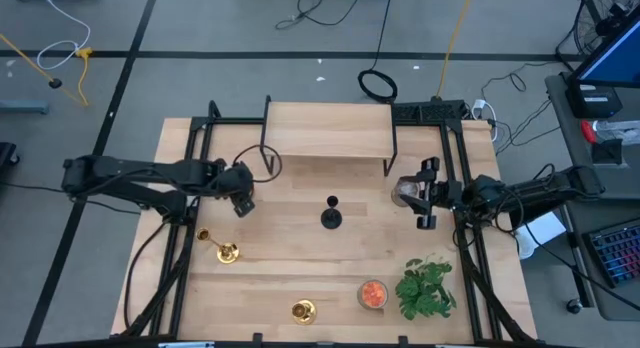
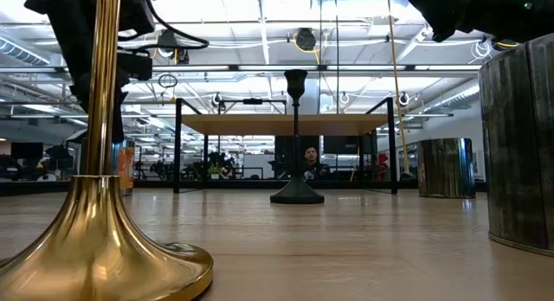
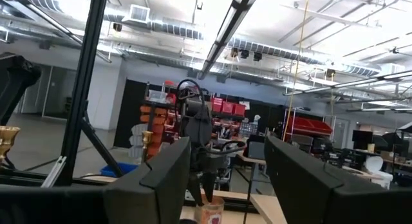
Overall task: Pick & Place candle stick holders
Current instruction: Put the top orange scented candle on the shelf
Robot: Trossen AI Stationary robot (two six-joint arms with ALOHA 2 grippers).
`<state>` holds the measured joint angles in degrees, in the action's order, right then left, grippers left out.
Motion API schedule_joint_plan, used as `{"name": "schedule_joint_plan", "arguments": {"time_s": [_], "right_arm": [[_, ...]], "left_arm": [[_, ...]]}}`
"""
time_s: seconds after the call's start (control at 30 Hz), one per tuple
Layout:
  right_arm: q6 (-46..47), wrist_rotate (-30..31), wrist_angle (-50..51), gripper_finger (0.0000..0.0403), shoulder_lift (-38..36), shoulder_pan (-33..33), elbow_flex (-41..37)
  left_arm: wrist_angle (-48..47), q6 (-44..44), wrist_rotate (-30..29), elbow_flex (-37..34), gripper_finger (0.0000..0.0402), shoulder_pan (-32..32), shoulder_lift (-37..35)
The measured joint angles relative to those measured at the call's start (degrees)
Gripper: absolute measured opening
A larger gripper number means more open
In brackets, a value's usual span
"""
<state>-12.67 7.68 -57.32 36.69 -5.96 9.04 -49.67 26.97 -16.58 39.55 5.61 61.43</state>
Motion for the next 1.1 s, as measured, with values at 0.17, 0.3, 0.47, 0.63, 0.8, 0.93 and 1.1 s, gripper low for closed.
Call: {"name": "schedule_joint_plan", "arguments": {"time_s": [0.17, 0.3, 0.47, 0.63, 0.8, 0.93, 1.1], "right_arm": [[0.0, 0.0, 0.3, 0.0199, 0.0, 0.0, 0.0], [0.0, 0.0, 0.5, 0.0199, 0.0, 0.0, 0.0], [0.0, 0.0, 0.4, 0.0199, 0.0, 0.0, 0.0], [0.0, 0.0, 0.4, 0.0199, 0.0, 0.0, 0.0], [0.0, 0.0, 0.4, 0.0199, 0.0, 0.0, 0.1], [0.0, 0.0, 0.5, 0.0199, 0.0, 0.0, 0.1], [0.0, 0.0, 0.4, 0.0199, 0.0, 0.0, 0.1]], "left_arm": [[0.0, -0.1, 0.0, 0.0, 0.0124, 0.0, 1.9], [0.0, -1.0, -0.2, 0.0, 0.0094, 0.0, 2.3], [0.0, -1.8, -0.1, 0.0, 0.0017, 0.0, 2.3], [-0.4, -2.2, 0.9, 0.2, 0.001, -0.2, 2.3], [-5.2, -0.8, 1.9, 4.5, 0.0007, -2.0, 2.3], [-11.4, 0.7, 1.5, 10.6, 0.0005, -4.5, 2.3], [-16.2, 2.2, 1.6, 18.8, 0.0004, -8.1, 2.3]]}}
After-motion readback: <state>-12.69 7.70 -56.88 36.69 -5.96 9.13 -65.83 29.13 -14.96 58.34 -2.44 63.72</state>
